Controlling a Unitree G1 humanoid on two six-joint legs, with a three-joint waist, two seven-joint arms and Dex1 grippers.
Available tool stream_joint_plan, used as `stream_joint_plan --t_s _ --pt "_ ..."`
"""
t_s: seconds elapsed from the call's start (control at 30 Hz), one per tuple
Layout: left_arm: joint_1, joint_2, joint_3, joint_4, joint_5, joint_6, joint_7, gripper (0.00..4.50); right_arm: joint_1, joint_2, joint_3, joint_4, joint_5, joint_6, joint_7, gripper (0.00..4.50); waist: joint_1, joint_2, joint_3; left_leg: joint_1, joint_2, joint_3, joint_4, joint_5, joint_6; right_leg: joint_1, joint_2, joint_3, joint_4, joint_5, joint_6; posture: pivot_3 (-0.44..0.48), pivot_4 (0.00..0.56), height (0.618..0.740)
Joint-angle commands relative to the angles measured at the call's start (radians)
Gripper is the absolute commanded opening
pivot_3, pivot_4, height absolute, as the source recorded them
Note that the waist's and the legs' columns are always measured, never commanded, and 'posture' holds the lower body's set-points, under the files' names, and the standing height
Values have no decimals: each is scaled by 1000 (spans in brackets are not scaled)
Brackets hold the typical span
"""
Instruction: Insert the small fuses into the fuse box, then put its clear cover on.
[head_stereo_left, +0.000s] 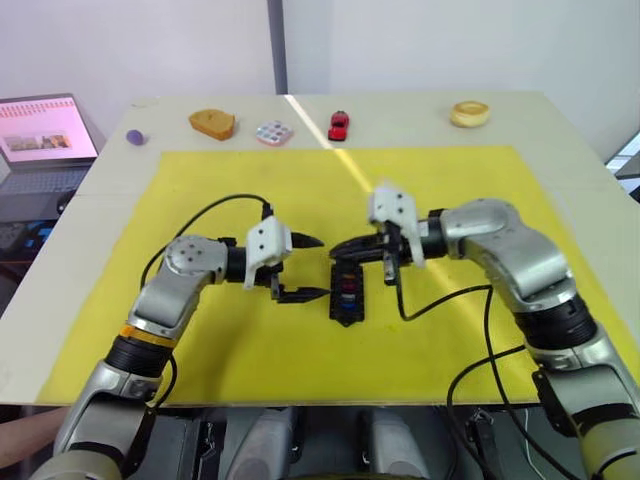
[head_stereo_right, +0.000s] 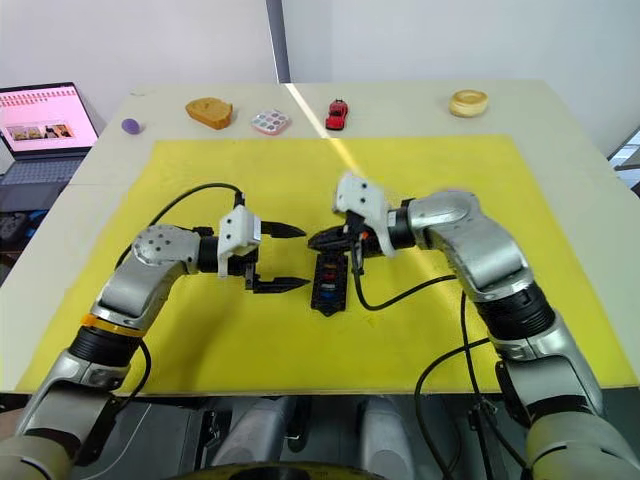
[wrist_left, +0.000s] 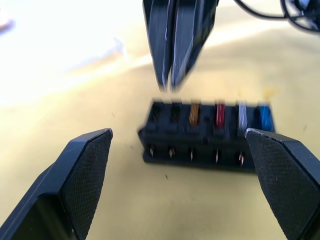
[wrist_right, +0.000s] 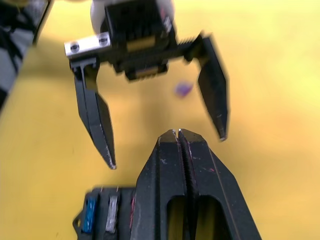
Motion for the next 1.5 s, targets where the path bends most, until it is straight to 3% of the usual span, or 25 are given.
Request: stream_joint_plan --t_s 0.03,0.13,0.23,0.37,0.47,0.67,0.93,1.13,1.27,1.43,1.5 --pt "0 87 107 -113 -86 123 5 4500 31 -69 -129 -49 25 -63 -1 37 0 0 0 0 0 0 0 0 0 0 0 0 0 0 0 0 150 740" --pt "57 214 193 -161 -127 211 -17 4500 84 -209 -167 -28 15 -74 74 37 -2 0 0 1 0 0 -1 0 0 0 0 0 0 0 0 0 150 740" --pt "148 359 301 -169 -163 289 -43 4500 138 -350 -226 10 33 -63 142 931 -5 1 1 1 0 1 -3 0 0 -1 0 0 -1 0 0 0 150 740" --pt "320 508 427 -96 -131 259 -97 4500 209 -466 -328 78 38 -96 178 2955 -9 2 1 2 1 2 -5 0 0 -1 0 1 -2 -1 -1 0 150 740" --pt "411 557 508 1 -115 224 -112 4500 281 -529 -387 139 12 -152 198 4473 -7 3 1 3 1 2 -7 0 0 -2 -1 1 -4 -2 -3 0 150 740" --pt "479 596 580 136 -78 126 -117 4500 348 -538 -423 190 4 -193 181 4473 -1 4 1 3 2 2 -7 -2 -3 -2 -1 1 -7 -2 -5 0 150 740" --pt "327 540 447 96 -123 137 -167 4500 236 -416 -310 89 35 -132 97 4473 -4 4 2 3 2 3 -8 -2 -3 -3 -2 2 -8 -1 -2 0 150 740" --pt "205 460 313 89 -216 357 -203 4500 119 -269 -234 -128 166 61 0 4473 -11 4 2 1 2 3 -12 0 -1 -3 -1 2 -7 0 -1 0 150 740" --pt "114 387 230 197 -232 476 -212 4500 23 -184 -149 -197 177 116 -62 4473 -17 4 1 2 1 3 -11 1 -1 -3 -1 2 -5 0 -1 0 150 740" --pt "-46 277 165 414 -226 614 -189 4500 0 -154 -103 -218 164 111 -87 4473 -4 1 2 1 1 2 -8 1 -1 -2 -1 0 -5 0 0 0 150 740" --pt "-99 240 161 501 -220 645 -181 3946 8 -163 -94 -231 159 109 -87 4500 0 1 2 1 1 2 -5 1 -1 -2 0 0 -3 0 0 0 150 740"
